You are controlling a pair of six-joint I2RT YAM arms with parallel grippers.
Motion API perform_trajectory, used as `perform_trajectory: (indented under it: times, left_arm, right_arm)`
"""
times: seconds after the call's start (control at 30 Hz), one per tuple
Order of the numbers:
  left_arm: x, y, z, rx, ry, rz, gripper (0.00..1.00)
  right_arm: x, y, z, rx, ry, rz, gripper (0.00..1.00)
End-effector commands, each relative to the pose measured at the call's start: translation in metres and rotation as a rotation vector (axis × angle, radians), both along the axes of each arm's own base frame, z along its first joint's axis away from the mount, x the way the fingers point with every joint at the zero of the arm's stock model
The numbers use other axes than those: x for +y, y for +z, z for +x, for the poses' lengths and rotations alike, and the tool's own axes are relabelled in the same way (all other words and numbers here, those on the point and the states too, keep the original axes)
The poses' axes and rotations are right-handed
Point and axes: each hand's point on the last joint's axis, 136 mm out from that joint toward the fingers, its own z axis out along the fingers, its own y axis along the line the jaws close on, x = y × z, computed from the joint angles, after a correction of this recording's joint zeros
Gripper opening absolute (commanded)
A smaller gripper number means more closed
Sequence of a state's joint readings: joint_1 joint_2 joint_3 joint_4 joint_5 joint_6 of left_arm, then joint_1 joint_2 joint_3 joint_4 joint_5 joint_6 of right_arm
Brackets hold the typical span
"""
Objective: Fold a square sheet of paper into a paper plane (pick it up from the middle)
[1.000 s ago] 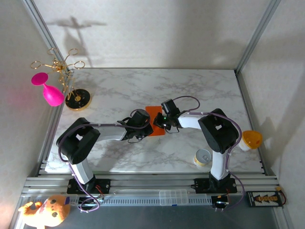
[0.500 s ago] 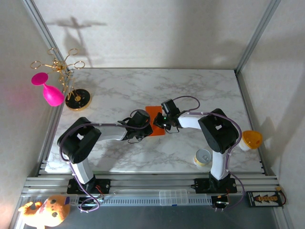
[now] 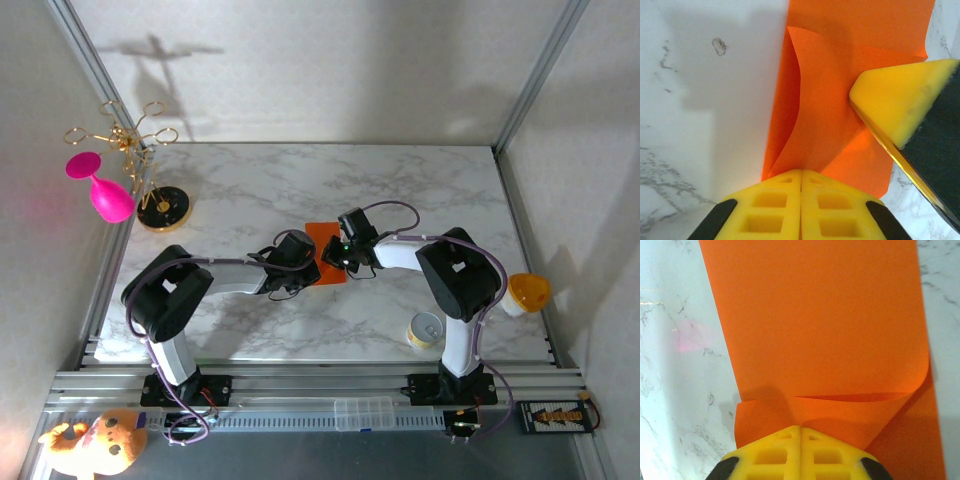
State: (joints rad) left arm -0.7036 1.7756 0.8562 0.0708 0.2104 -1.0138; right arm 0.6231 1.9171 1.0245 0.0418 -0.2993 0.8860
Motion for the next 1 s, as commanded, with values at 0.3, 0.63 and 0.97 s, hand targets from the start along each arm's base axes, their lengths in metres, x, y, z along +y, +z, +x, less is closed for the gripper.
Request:
perform_trajectory:
  times: [0.3,0.63,0.97]
  left_arm:
    - [0.013,-0.017,-0.011,0.050,0.000,0.078,0.02]
    - [0.010,-0.015,-0.010,0.047,-0.012,0.066,0.01]
    - [0.000,0.003,-0.005,0.007,-0.029,0.010,0.02]
  right_arm:
    - [0.000,0.045,0.008,-0.134,0.090,0.030,0.02]
    - [0.006,0.013,-0.021,-0.027,0.128,0.033,0.01]
    - [-0.013,-0.019,-0.027,0.051,0.065,-0.033,0.01]
